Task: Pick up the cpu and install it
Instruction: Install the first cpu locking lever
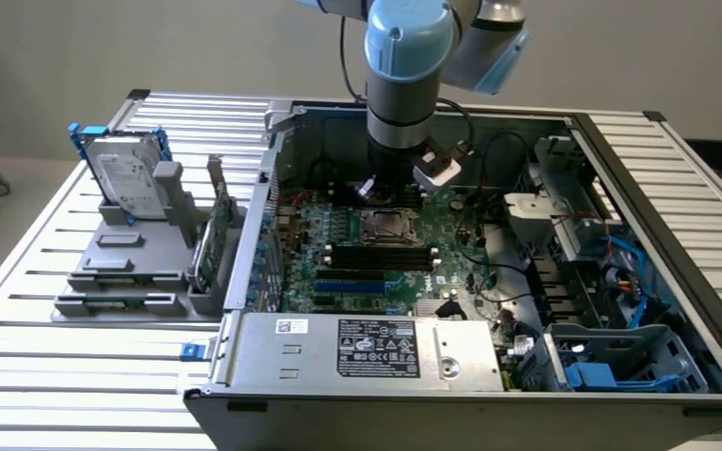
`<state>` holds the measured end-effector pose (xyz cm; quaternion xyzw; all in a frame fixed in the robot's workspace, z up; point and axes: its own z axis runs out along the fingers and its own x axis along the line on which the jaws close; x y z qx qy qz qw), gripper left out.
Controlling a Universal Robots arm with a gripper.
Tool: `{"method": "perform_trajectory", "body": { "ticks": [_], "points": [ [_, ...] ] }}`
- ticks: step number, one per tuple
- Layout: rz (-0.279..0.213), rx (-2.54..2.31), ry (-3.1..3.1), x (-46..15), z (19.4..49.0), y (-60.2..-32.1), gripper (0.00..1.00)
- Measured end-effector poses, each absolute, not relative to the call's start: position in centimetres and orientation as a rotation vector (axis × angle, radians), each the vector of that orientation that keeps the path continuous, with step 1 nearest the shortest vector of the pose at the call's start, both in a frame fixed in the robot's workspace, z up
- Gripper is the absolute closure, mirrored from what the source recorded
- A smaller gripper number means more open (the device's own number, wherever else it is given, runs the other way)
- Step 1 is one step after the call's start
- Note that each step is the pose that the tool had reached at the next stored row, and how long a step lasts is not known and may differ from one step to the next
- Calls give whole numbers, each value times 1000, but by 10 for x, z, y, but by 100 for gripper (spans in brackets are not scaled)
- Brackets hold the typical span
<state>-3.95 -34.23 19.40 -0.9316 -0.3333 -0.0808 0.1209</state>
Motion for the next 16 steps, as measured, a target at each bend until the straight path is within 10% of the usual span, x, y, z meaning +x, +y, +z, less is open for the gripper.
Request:
{"method": "perform_trajectory", "body": {
  "ticks": [16],
  "points": [
    [-235,-2723,-974,-37,194,-342,89]
  ]
}}
